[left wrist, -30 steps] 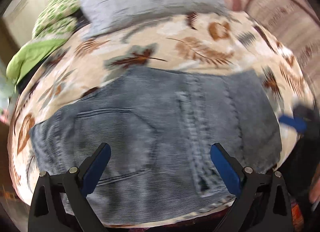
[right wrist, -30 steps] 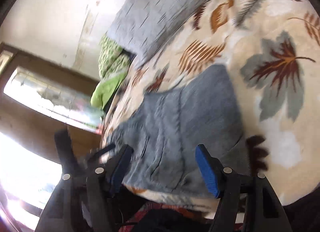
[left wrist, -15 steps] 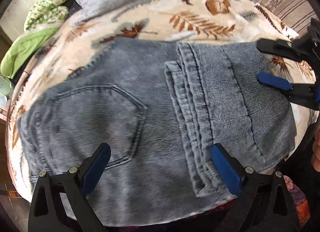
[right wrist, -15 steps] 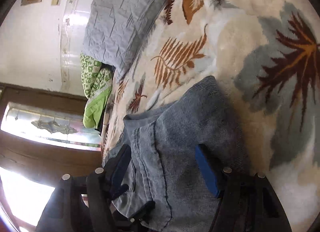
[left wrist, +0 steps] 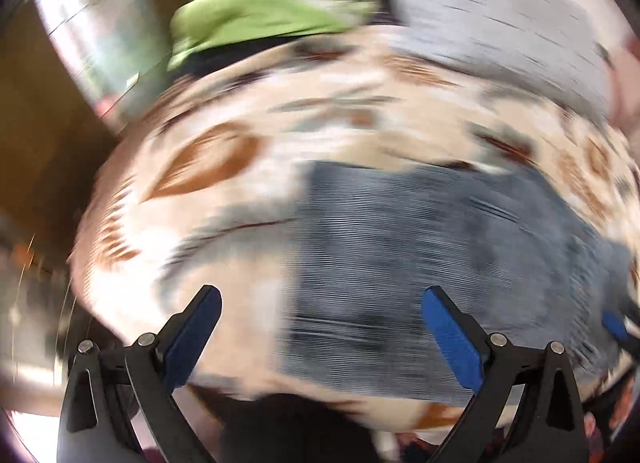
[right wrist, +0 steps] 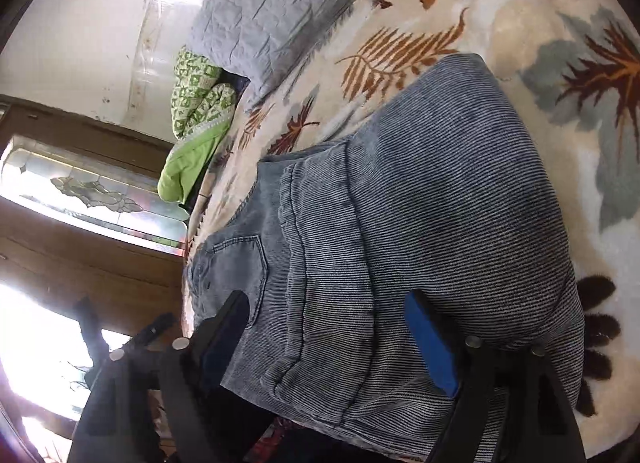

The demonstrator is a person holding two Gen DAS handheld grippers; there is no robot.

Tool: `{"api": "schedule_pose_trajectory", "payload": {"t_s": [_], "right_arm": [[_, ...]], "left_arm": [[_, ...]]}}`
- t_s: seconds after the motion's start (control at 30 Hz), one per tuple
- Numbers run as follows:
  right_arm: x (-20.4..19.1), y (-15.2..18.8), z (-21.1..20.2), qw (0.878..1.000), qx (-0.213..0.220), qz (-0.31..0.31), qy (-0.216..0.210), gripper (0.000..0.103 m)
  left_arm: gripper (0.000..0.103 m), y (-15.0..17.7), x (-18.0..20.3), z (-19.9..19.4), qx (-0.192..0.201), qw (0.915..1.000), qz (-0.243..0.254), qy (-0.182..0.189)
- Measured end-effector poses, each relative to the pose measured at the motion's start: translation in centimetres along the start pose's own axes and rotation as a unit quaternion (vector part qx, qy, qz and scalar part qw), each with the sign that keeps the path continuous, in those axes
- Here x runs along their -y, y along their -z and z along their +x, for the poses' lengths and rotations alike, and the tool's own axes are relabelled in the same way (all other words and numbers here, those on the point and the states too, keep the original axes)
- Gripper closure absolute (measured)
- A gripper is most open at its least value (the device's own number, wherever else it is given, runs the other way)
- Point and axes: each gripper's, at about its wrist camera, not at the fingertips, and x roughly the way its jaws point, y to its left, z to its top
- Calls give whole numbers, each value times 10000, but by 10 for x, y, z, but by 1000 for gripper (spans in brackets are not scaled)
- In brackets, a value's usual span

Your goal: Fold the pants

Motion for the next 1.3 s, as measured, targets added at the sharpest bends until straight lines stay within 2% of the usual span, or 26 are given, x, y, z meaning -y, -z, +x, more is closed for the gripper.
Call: {"api": "schedule_pose_trajectory", "payload": {"t_s": [0.13,0.3,0.4,0.5,0.53,0.57,0.7,0.83,0.93,1.13,1.23,1.3], "right_arm": [[-4,3,3,9998,135,-173,24,16],[-17,12,6,9973,274,-637,226,8],[-20,14,6,9957,218,-838,329,8],[-16,11,4,9969,158,-741,195,8],[-14,9,3,9975,137,-679,126,8],[-13,9,4,9979,121,-634,78,8],[-13,8,4,9982,76,-589,22,8],[-15,10,5,9975,96,-687,94,8],[-14,9,4,9976,73,-682,51,8],[-12,9,4,9979,59,-652,-6,8],[-13,10,5,9974,48,-713,43,8],[-12,9,4,9976,34,-695,-1,8]], "left_arm": [[2,5,-57,12,-339,9969,-688,173],[2,16,-66,30,-653,9912,-973,612],[4,20,-58,44,-886,9845,-1072,1072],[24,27,-52,61,-1243,9763,-1165,1335],[33,30,-51,67,-1403,9709,-1274,1465],[36,32,-50,69,-1464,9672,-1355,1571],[37,32,-47,65,-1388,9669,-1401,1617],[55,32,-36,59,-1348,9672,-1314,1705],[55,38,-27,56,-1494,9665,-1229,1686],[55,44,-43,71,-1678,9503,-1761,1944],[57,42,-41,69,-1655,9527,-1733,1868],[63,39,-38,72,-1650,9522,-1770,1865]]}}
